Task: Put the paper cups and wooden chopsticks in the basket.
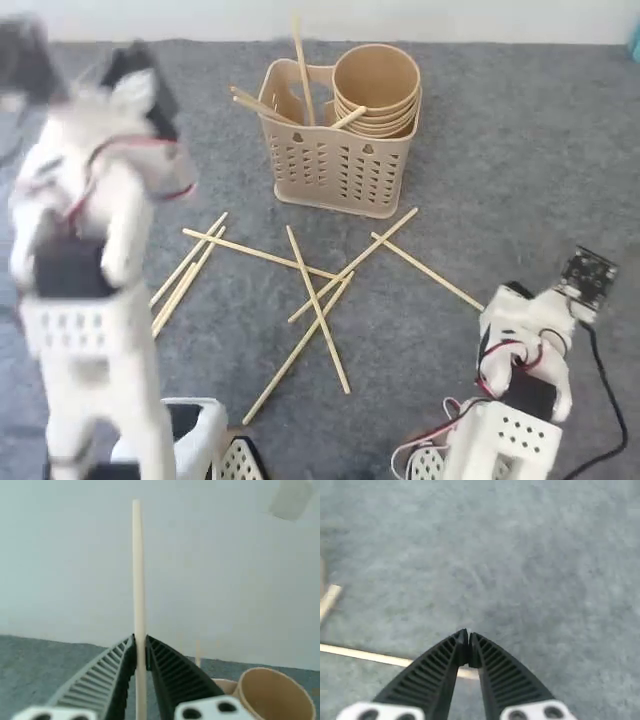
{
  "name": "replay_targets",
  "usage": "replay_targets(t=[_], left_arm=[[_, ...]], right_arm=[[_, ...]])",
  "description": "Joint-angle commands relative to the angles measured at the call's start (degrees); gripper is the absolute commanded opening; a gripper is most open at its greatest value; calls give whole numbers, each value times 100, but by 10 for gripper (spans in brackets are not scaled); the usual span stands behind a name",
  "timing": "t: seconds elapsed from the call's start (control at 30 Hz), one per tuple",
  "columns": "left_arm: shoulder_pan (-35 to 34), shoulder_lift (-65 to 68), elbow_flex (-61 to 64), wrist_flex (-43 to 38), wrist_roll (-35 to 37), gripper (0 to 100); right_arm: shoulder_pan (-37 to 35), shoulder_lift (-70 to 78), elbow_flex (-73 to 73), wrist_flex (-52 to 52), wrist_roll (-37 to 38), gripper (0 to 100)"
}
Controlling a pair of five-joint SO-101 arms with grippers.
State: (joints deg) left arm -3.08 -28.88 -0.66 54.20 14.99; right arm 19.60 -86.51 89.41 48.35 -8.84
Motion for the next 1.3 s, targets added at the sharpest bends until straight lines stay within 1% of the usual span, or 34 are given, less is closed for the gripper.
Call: replay_targets(t=[0.0,0.1,0.17,0.23,0.37,0.43,0.57,0.77,0.9,1.0,1.1,1.2,1.27], left_arm=[[589,1327,-1262,70,-53,13],[800,2303,-2237,211,-88,16],[862,2804,-2923,229,-79,39],[879,3138,-3565,229,-62,57],[985,3684,-4681,176,-62,58],[1011,3965,-5103,-18,-53,57],[1064,4501,-5596,-334,-70,9],[1116,5002,-5648,-237,-62,13],[1116,4853,-5692,730,-88,22],[1099,4431,-5684,1925,-70,79],[897,4009,-5657,2927,62,119],[484,3719,-5648,3692,510,118],[185,3578,-5648,4149,659,118]], right_arm=[[365,-110,97,-136,-26,9],[418,-110,114,-145,132,9],[409,-110,114,-154,149,9],[400,-110,114,-171,149,9],[400,-110,114,-198,141,8],[400,-110,114,-198,141,8],[400,-110,114,-198,141,8],[400,-110,114,-198,167,8],[400,-110,114,-198,176,8],[391,-110,114,-189,176,9],[347,-110,114,-163,185,9],[251,-110,114,-145,185,9],[251,-110,114,-145,185,9]])
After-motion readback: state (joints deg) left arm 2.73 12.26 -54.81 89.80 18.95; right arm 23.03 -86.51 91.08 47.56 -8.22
